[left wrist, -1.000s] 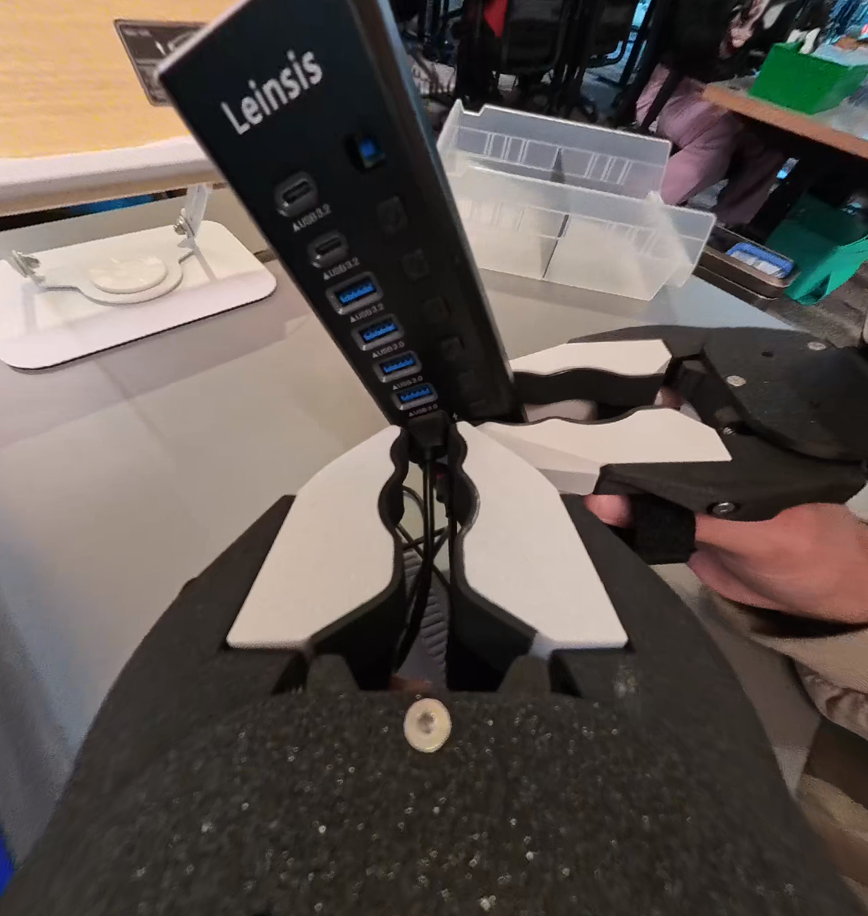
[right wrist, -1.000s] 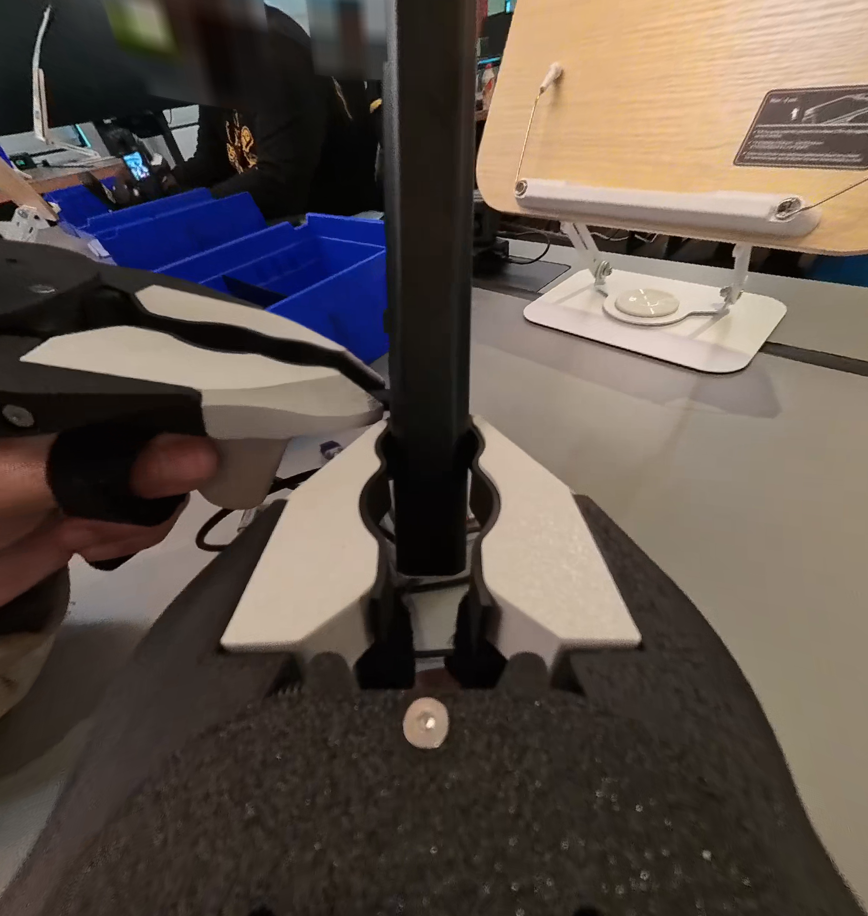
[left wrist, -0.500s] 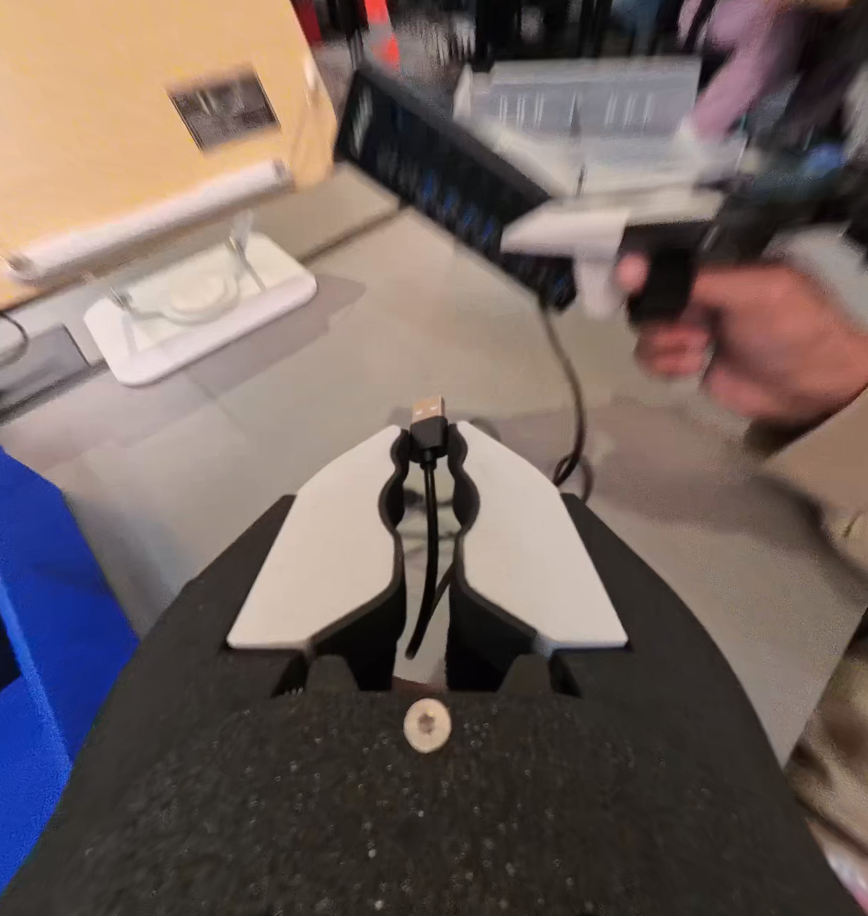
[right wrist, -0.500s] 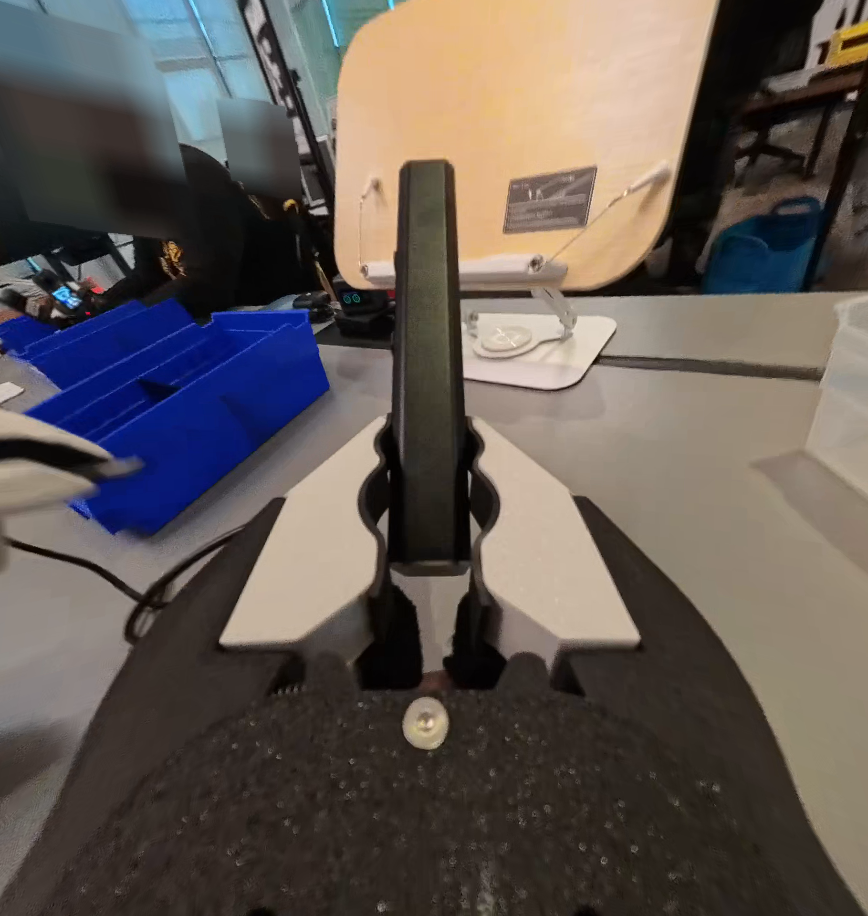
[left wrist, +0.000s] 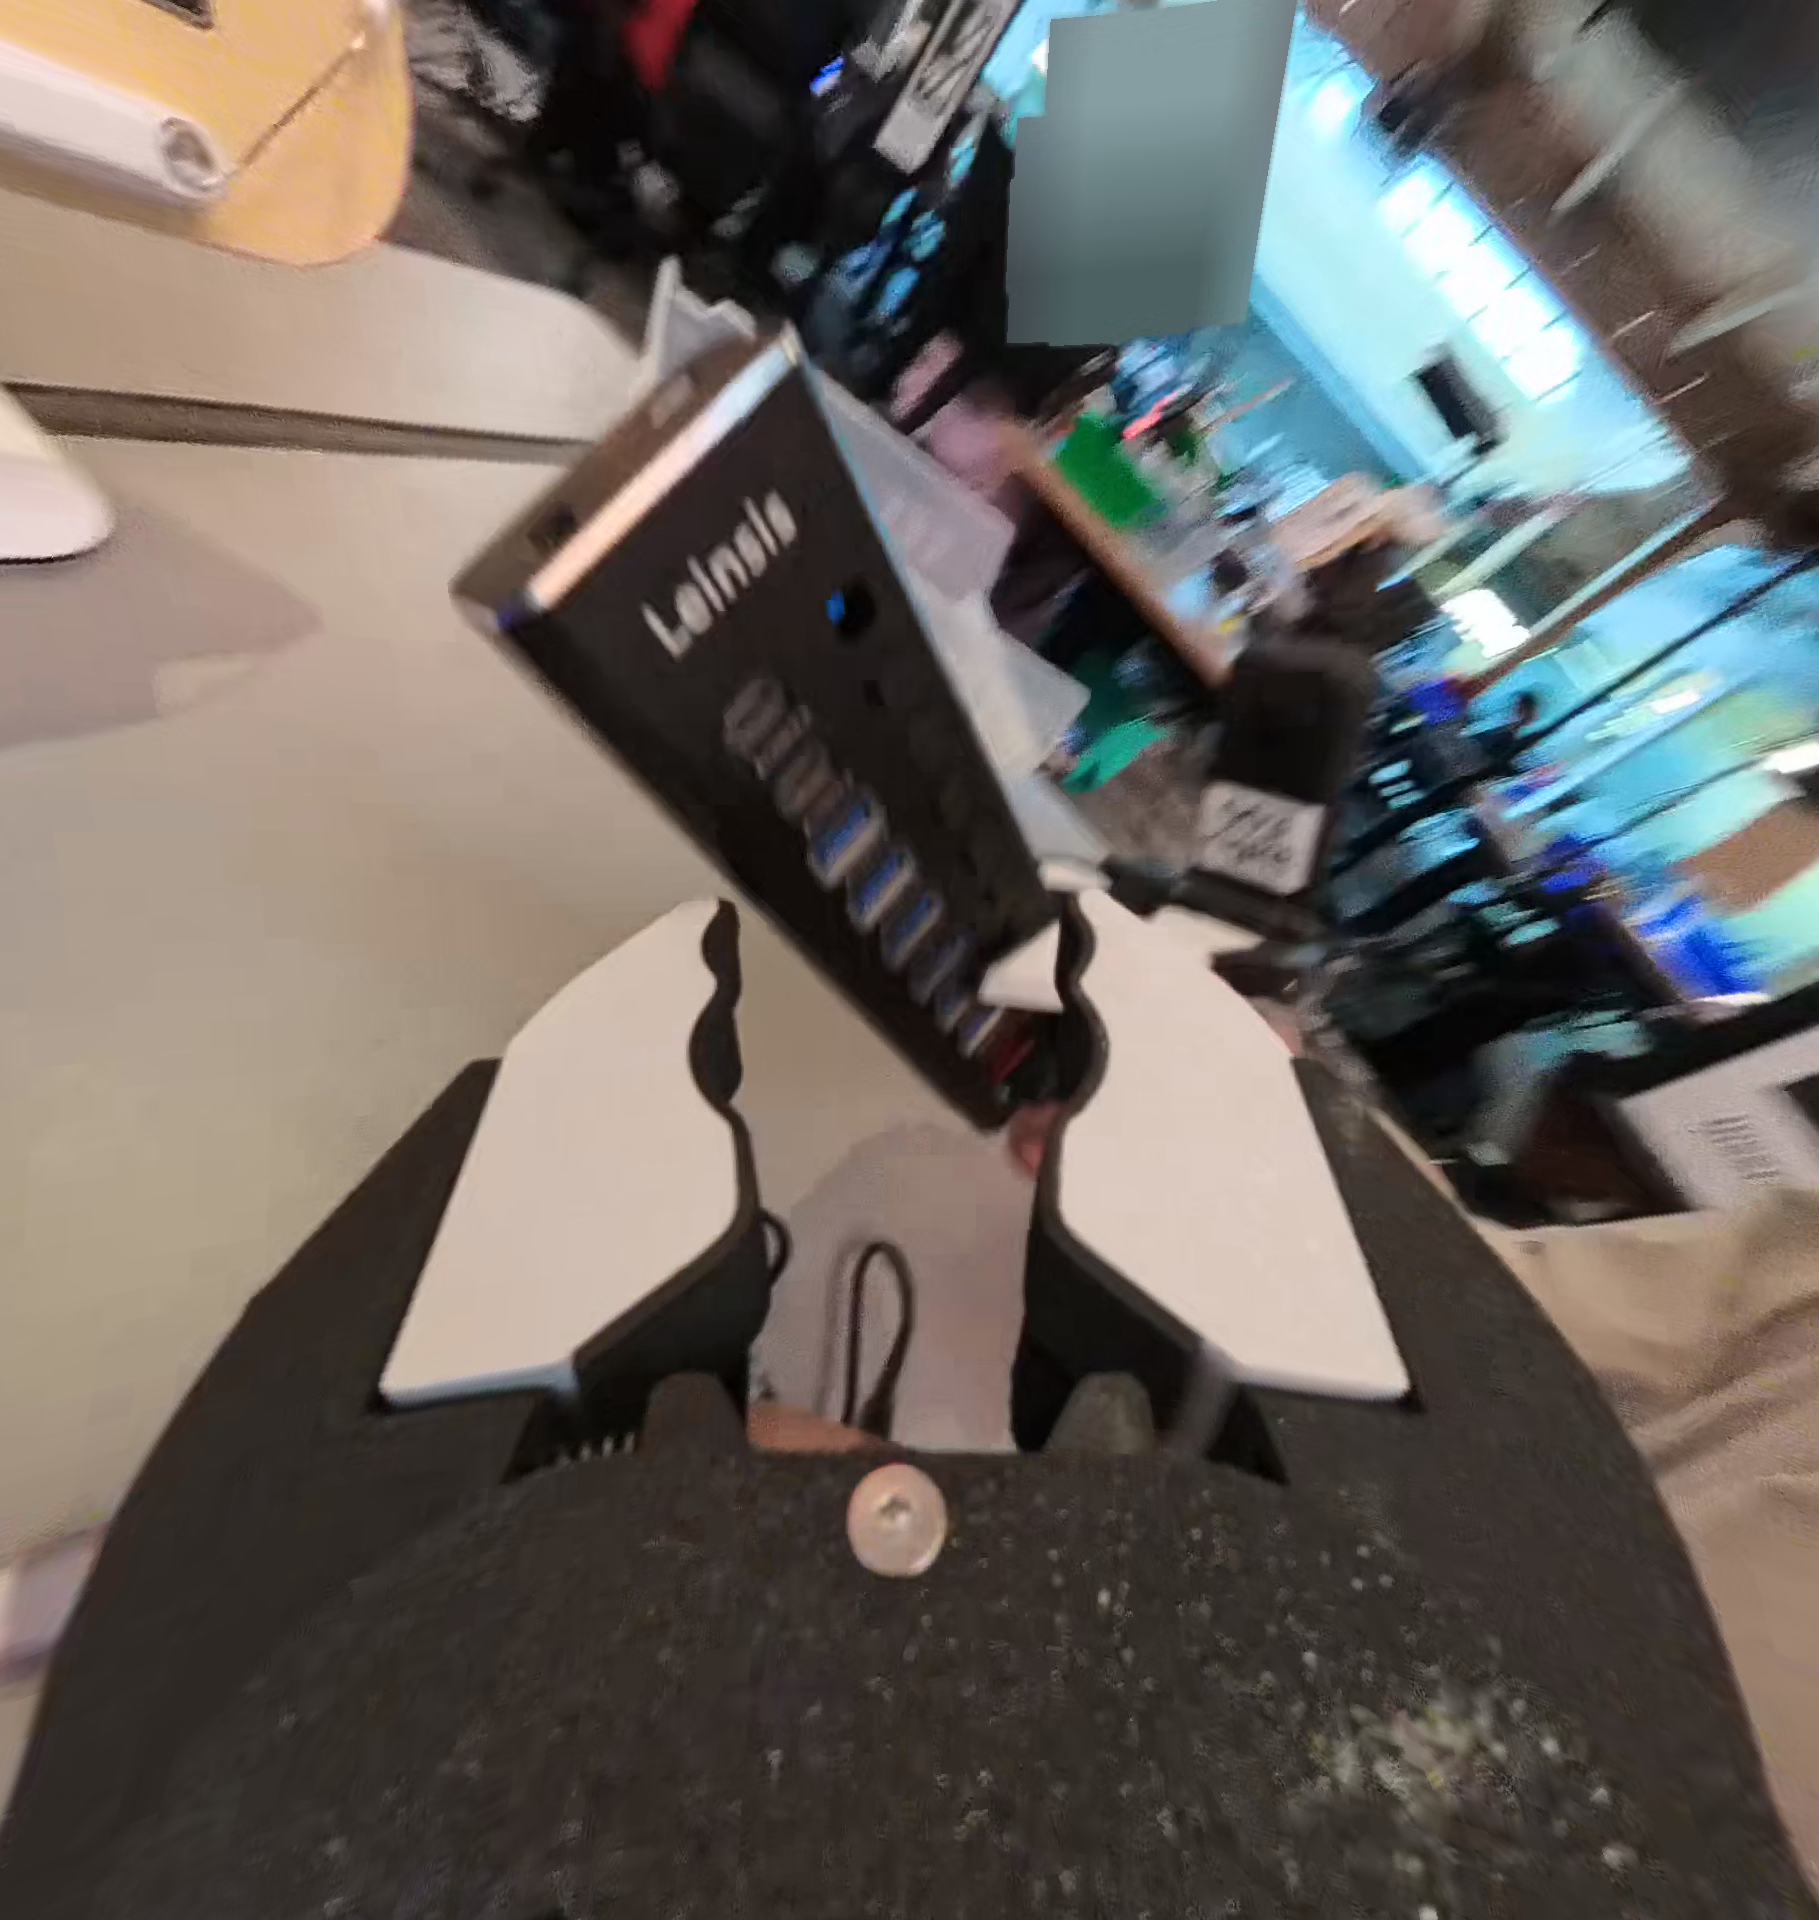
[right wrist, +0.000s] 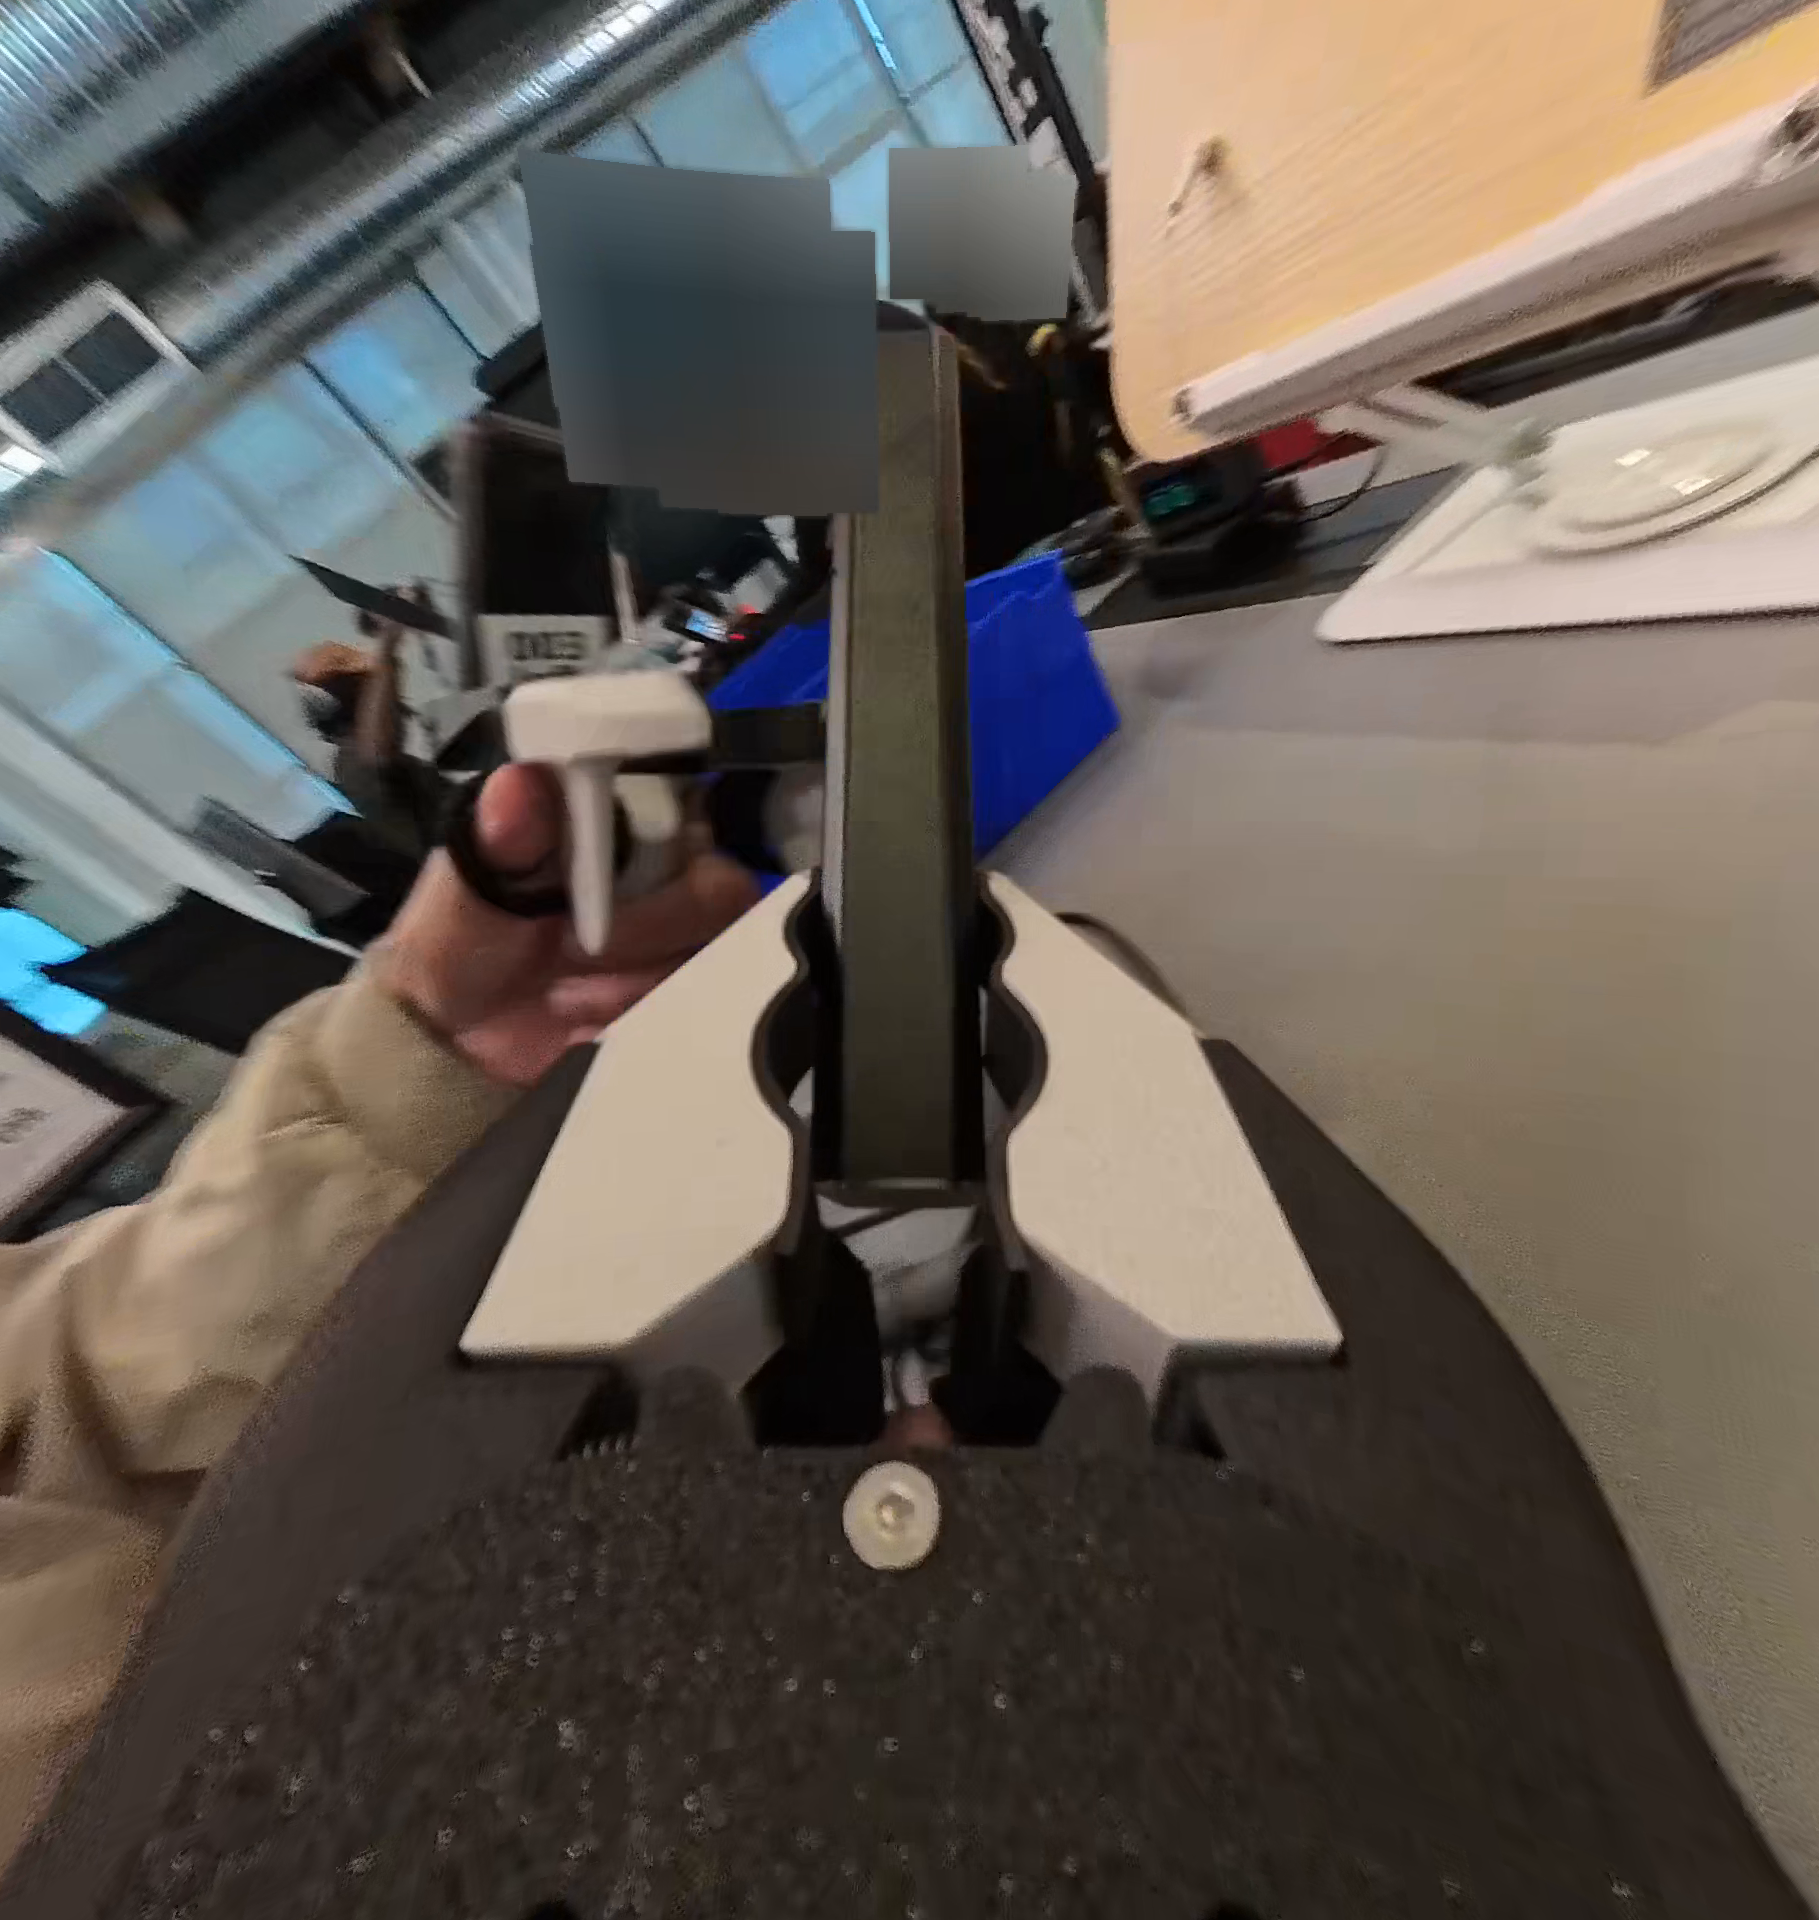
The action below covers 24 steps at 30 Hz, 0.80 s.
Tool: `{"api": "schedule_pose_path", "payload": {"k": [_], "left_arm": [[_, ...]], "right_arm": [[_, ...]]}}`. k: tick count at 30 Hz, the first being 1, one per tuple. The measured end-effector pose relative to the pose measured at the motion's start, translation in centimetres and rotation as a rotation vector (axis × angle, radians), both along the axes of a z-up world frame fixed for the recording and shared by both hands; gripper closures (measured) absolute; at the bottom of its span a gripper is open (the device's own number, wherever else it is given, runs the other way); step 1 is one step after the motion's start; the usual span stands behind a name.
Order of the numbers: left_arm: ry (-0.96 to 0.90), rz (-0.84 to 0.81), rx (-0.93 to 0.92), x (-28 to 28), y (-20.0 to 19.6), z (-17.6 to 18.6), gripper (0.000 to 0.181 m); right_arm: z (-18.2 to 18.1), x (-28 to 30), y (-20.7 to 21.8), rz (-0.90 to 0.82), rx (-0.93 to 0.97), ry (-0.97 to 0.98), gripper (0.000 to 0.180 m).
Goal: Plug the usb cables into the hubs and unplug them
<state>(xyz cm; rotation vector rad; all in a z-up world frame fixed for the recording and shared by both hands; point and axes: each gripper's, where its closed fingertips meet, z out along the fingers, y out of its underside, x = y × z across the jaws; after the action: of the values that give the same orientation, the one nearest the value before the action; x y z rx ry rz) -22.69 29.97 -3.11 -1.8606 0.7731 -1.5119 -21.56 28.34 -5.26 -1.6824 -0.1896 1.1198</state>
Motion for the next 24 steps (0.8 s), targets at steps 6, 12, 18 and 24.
{"api": "schedule_pose_path", "payload": {"k": [6, 12, 18, 24], "left_arm": [[-0.236, -0.102, -0.113, -0.4, 0.7, 1.4, 0.148], [-0.304, -0.16, -0.053, -1.2, 0.5, 3.6, 0.154], [-0.238, -0.195, 0.039, -0.6, -0.8, 3.4, 0.154], [-0.275, -0.182, 0.04, -0.2, -0.9, 4.3, 0.154]], "right_arm": [[0.4, -2.0, -1.3, 0.166, -0.059, 0.19, 0.154], [0.8, -3.7, -3.1, 0.312, -0.07, 0.097, 0.137], [1.2, -2.4, -3.8, 0.362, -0.043, 0.062, 0.129], [-2.2, -3.7, -5.6, 0.453, -0.068, -0.179, 0.123]]}}
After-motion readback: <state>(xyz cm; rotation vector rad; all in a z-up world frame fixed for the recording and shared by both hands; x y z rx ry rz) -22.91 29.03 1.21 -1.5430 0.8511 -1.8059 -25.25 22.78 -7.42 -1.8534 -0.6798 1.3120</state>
